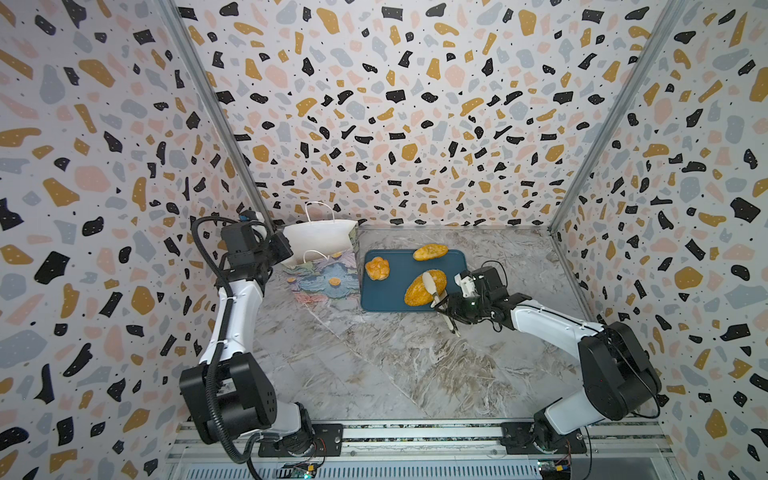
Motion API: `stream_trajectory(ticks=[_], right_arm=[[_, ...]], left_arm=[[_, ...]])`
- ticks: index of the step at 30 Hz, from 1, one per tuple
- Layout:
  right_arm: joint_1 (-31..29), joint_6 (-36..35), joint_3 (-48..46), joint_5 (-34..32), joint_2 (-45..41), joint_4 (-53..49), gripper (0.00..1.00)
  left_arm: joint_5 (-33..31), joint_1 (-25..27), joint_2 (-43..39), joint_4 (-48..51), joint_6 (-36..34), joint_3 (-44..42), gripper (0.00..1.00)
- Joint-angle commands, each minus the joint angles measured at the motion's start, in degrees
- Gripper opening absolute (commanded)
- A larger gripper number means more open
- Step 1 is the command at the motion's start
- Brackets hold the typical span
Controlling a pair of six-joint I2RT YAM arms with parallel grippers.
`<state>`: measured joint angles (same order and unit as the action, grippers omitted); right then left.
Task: Place the fake bread into the paper bag
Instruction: 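Lower the open tongs with the right gripper around the sesame-crusted loaf, then close the tongs with the right gripper around the sesame-crusted loaf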
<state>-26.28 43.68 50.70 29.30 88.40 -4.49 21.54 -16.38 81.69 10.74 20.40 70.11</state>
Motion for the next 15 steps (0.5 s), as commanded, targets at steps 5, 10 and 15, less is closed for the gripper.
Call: stream_trajectory(ticks=[5,10,15], right_arm=[[3.2,-2.2,4.8,7.2,3.3,-2.0,0.45],[4.5,-2.5,5.5,12.0,5.1,-1.1,0.35],[5.1,-3.6,6.6,14.5,6.1,-1.7,0.28]], left_arm=[[0.1,0.1,-1.4,-1.3,-0.3,-0.5,0.0],[0.2,0.0,-1.3,-1.3,-0.3,-0.4,0.0],[0.1,0.0,-1.1,-1.3,-0.3,-0.4,0.0]])
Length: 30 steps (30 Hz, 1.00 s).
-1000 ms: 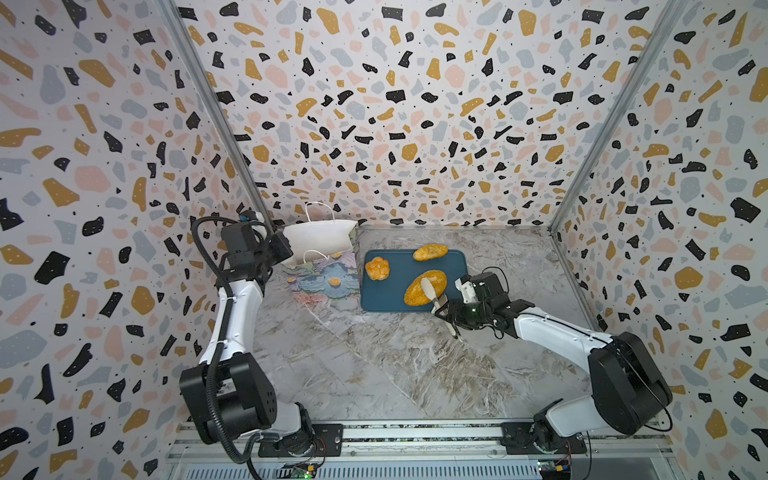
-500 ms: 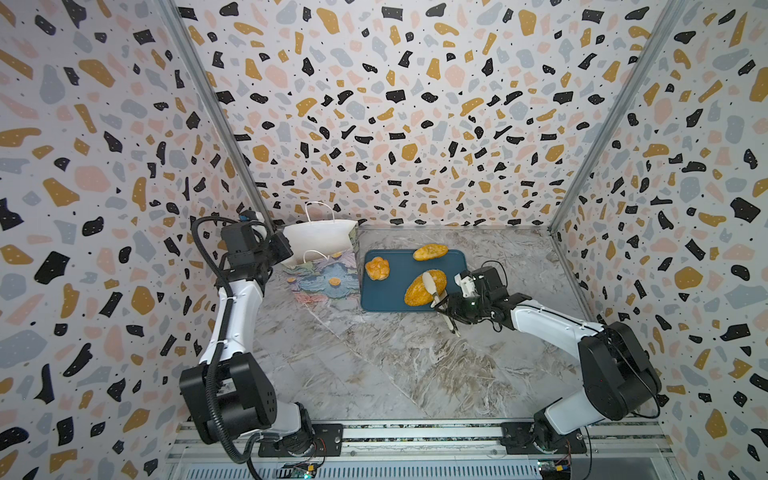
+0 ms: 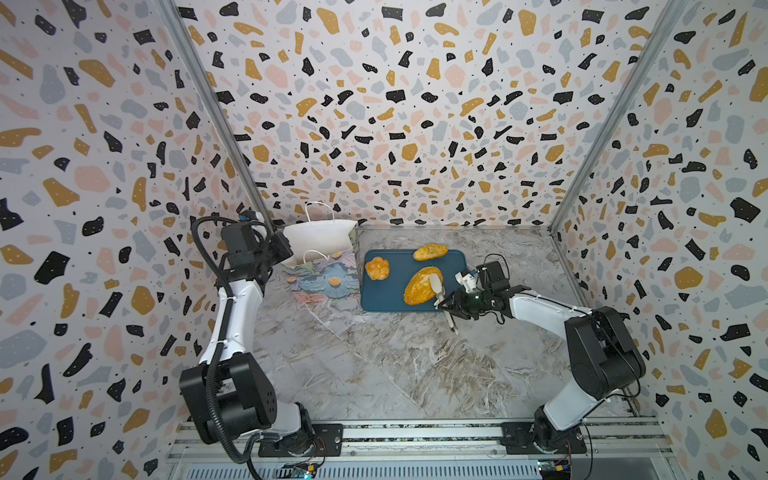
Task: Place the fake bread into the paper bag
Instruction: 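Close the tongs with the right gripper around the sesame-crusted loaf, then lift the sesame-crusted loaf off the tray with the right gripper's tongs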
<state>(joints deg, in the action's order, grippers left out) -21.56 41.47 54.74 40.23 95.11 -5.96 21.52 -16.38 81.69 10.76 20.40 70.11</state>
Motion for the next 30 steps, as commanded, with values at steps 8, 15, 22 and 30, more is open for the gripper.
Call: stream_trajectory(ticks=[8,15,22,30], right_arm=[[1.4,-2.1,1.9,4.9,-3.9,-0.2,0.23],[2.2,0.9,-3.3,5.9,-9.2,5.5,0.23],[2.5,4.7,-8.3,6.4,-12.9,11.8,0.23],[2.4,8.3,-12.0,5.8,-16.2,18.2,0.22]], left_arm=[[0.1,0.0,-1.1,-1.3,-0.3,-0.4,0.0],[0.2,0.0,-1.2,-1.3,-0.3,-0.3,0.0],[0.2,0.0,-1.5,-1.4,-0.3,-0.5,0.0],[0.4,0.1,-1.5,-1.5,-0.2,-0.4,0.0]])
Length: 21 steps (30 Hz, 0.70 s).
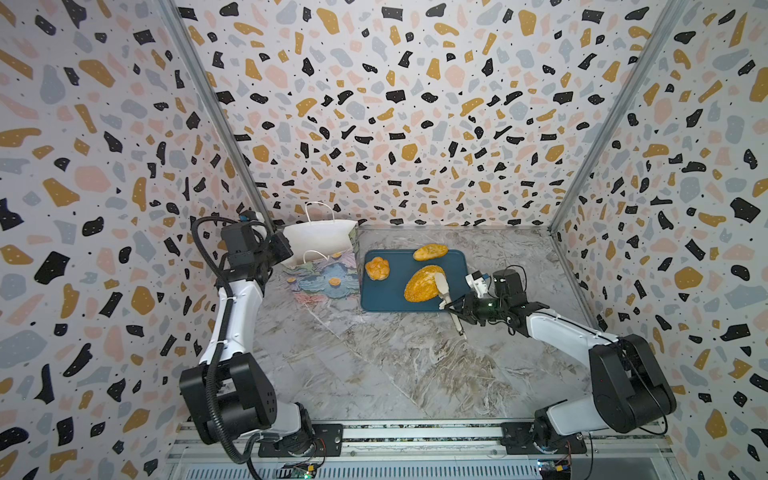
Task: Place the fake bread into the paper bag
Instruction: 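Lift the sesame-crusted loaf off the tray with the right gripper's tongs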
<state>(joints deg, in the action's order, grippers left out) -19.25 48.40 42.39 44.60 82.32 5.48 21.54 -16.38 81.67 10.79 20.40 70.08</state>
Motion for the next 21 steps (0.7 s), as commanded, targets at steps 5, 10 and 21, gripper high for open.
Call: stream_trajectory(ticks=[5,10,21], right_arm=[[-0.3,2.7,-0.7,1.4,-5.0,8.9,0.21],[-1.1,3.4,-0.6,0.5,-6.7,9.5,0.21],[-3.6,3.9,2.8,-2.0,-8.5,9.6,0.2]], left_arm=[[0.4,0.0,-1.6,-1.5,-0.2,-0.4,0.0],[0.4,0.0,-1.6,-1.5,-0.2,-0.5,0.0],[0.4,0.1,-1.7,-1.4,-0.1,-0.5,0.0]])
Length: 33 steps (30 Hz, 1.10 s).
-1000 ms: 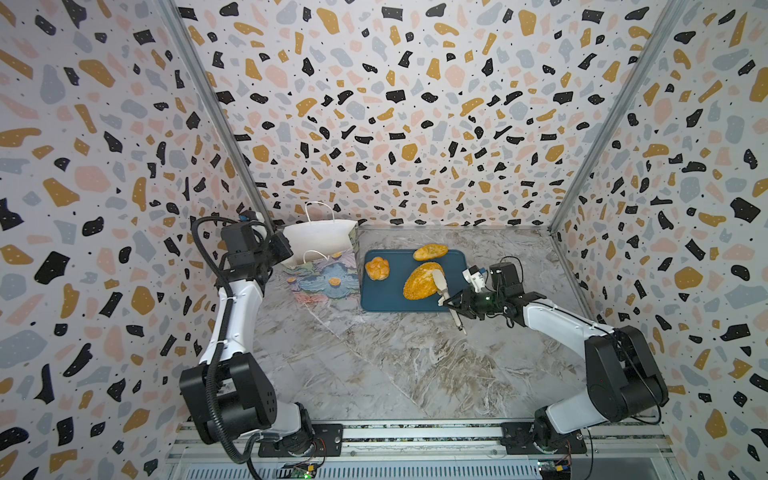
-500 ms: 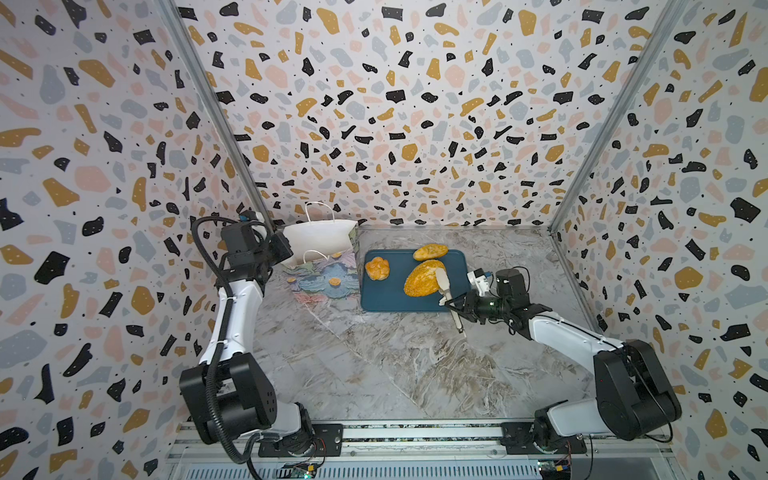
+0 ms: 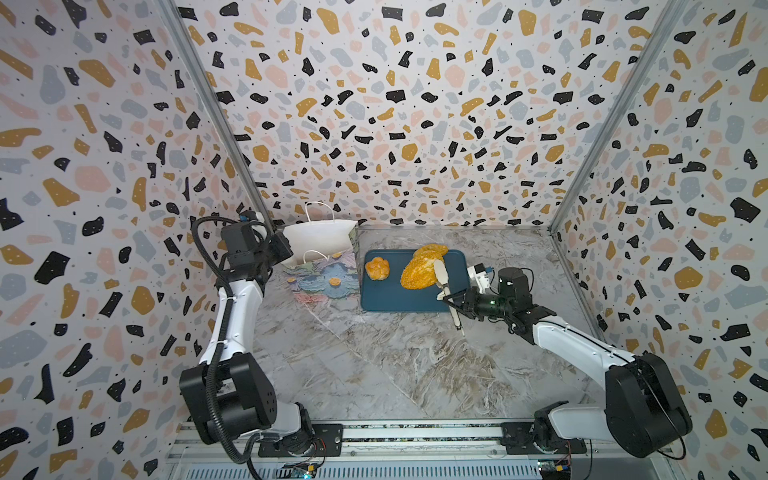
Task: Place the fake bread into the paper bag
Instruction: 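Lift the sesame-crusted loaf off the tray with the right gripper's tongs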
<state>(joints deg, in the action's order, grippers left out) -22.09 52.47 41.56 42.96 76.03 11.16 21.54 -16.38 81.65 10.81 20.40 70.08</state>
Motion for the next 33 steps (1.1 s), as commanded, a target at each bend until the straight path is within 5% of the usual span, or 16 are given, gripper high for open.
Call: stream_trajectory(ticks=[1,33], right_arm=[[-1.0,-0.2,4.3,-0.6,-2.2,3.8,0.21],[-8.3,-0.3,21.0,-6.4,2.6,4.6,0.18]], left_arm=[[0.3,0.0,-1.6,-1.6,-0.2,-0.6,0.0],[1.0,0.0,-1.6,-2.0,0.3,-0.6,0.0]])
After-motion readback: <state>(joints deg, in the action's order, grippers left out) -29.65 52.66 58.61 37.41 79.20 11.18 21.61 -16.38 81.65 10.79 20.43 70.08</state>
